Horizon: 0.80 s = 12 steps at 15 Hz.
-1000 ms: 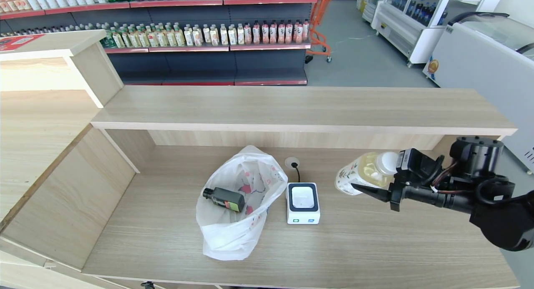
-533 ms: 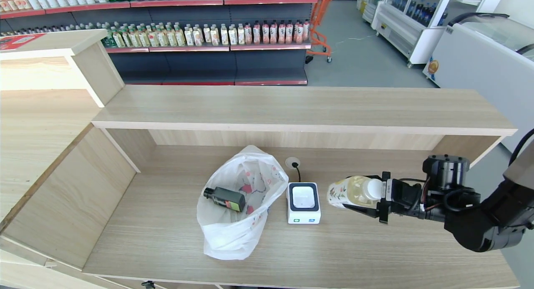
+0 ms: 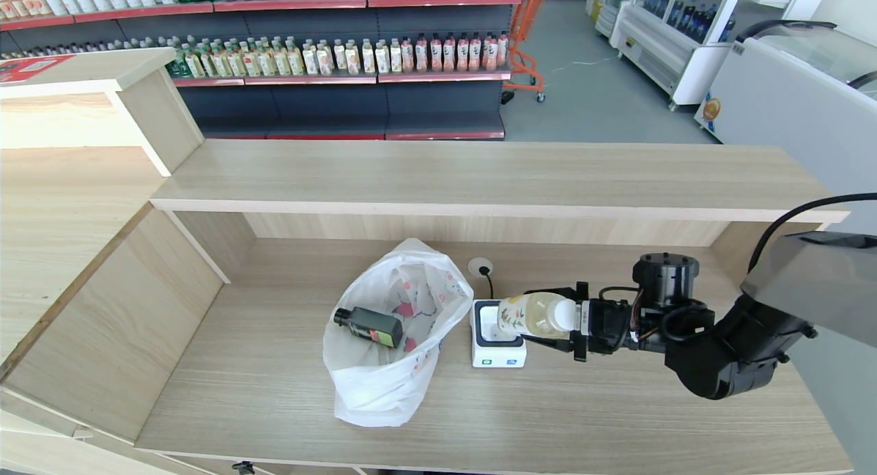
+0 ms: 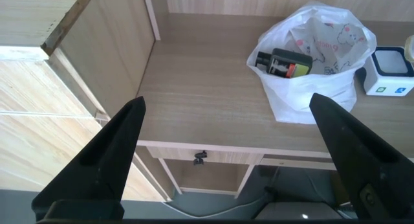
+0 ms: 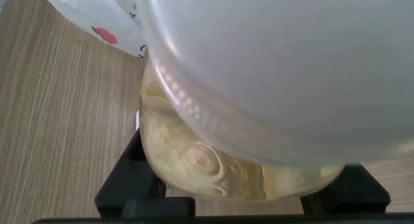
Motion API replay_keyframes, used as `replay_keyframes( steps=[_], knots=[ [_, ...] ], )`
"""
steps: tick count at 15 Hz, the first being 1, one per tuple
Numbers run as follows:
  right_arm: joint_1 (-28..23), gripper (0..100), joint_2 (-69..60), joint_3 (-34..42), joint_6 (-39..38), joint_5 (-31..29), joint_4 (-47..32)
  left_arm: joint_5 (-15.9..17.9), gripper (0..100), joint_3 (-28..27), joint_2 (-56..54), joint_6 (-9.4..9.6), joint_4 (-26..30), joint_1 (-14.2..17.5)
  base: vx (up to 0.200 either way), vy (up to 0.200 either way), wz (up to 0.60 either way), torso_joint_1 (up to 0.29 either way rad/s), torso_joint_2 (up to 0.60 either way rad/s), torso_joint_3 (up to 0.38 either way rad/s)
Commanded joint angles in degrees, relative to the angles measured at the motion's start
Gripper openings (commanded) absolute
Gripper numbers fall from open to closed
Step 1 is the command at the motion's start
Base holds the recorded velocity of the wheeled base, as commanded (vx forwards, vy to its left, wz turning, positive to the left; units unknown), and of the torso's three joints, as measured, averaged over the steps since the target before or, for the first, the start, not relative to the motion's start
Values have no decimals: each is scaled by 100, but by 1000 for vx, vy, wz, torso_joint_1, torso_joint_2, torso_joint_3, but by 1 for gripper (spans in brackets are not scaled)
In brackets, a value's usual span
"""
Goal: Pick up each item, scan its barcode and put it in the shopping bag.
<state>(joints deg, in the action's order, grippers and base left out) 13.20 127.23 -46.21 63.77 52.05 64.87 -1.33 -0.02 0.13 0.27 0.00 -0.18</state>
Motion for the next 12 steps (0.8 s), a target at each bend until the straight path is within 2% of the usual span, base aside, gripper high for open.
replay_keyframes(
  steps=[1,12],
  knots=[
    [60,0,284,-204,30,-11,61,1,100,-6,4,0,0,1,0,0,0,0,0,0],
    [112,0,742,-538,294,15,246,1,100,2,4,0,0,1,0,0,0,0,0,0]
  ],
)
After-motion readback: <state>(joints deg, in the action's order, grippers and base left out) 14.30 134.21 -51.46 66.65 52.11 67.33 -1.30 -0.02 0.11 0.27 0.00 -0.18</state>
